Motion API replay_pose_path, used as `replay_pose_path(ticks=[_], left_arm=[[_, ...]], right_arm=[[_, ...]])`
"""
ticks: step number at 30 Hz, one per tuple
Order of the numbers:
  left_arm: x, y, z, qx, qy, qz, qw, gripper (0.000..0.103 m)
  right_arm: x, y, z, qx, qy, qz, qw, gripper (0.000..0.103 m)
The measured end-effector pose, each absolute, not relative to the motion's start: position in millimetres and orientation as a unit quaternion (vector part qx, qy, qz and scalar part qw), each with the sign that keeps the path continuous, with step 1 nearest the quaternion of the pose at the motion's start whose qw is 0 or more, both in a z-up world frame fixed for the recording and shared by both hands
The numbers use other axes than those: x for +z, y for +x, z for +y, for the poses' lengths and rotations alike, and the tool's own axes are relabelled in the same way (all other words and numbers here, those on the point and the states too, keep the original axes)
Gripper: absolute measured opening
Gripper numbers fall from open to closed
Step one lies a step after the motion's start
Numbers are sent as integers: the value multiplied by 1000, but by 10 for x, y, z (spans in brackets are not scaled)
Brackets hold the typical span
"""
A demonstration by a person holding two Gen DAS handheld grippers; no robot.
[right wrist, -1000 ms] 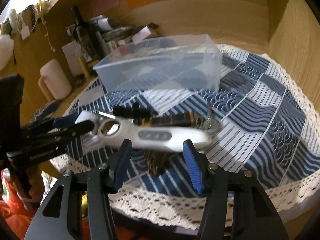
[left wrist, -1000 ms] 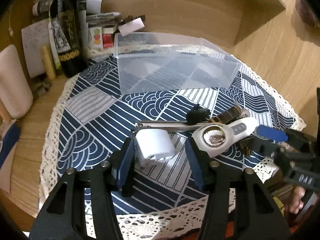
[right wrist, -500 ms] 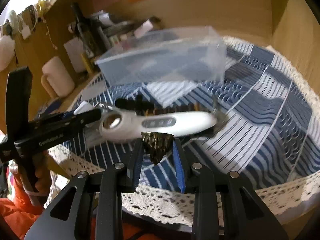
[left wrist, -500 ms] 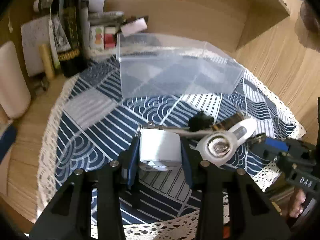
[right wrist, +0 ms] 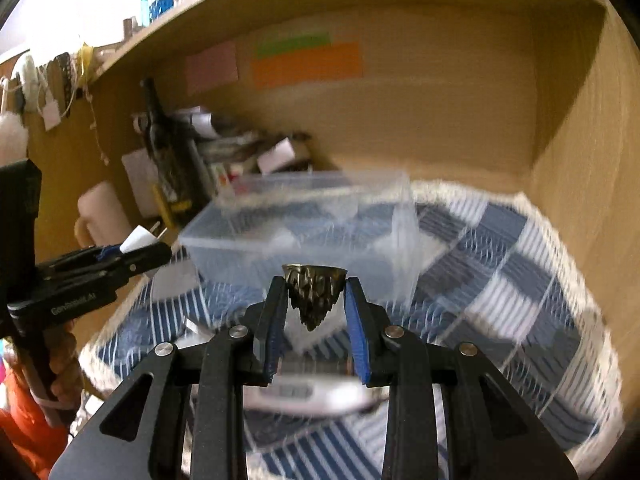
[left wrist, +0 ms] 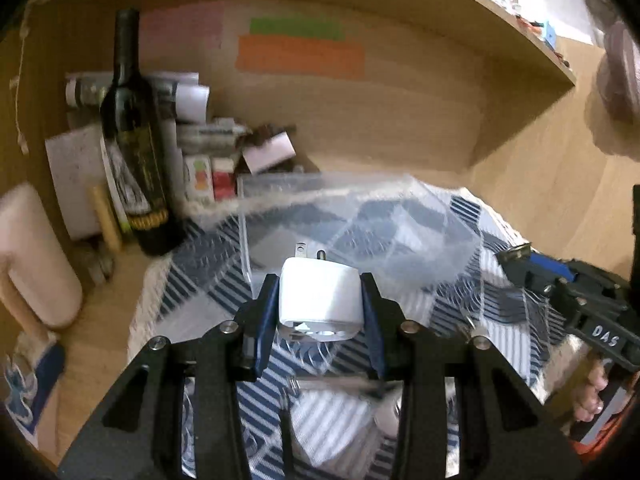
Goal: Organize rigid objects
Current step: 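Carry the white plug into the clear box while the right gripper drops the cone there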
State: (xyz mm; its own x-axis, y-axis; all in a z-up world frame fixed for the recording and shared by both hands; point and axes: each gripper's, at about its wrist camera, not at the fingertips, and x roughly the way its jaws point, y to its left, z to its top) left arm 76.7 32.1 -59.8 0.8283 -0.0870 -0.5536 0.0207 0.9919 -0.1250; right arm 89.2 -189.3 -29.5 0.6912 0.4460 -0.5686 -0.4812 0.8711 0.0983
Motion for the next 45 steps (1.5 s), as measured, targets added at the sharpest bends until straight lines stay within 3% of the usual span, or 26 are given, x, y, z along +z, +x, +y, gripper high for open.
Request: replay_pose_path(ticks=[12, 27, 39, 41, 45], left_arm=[[-450, 1462, 439, -20, -67, 312, 947, 39], [-882, 2163, 343, -31, -39, 412, 910, 39], [-966, 2247, 257, -42, -21, 430, 901, 39], [-946, 2240, 273, -43, -25, 431, 901, 41], [-865, 2164, 290, -43, -27, 423, 905, 50]], right_arm=[[-62, 1509, -1652, 251, -45, 279, 926, 27], [-643, 2342, -1374, 251, -87, 390, 881, 27], [-826, 2441, -1287, 253, -119, 426, 860, 27], [-806, 2426, -1290, 251, -121, 425, 861, 29], [-683, 2317, -1315, 250, -120, 406, 871, 46]])
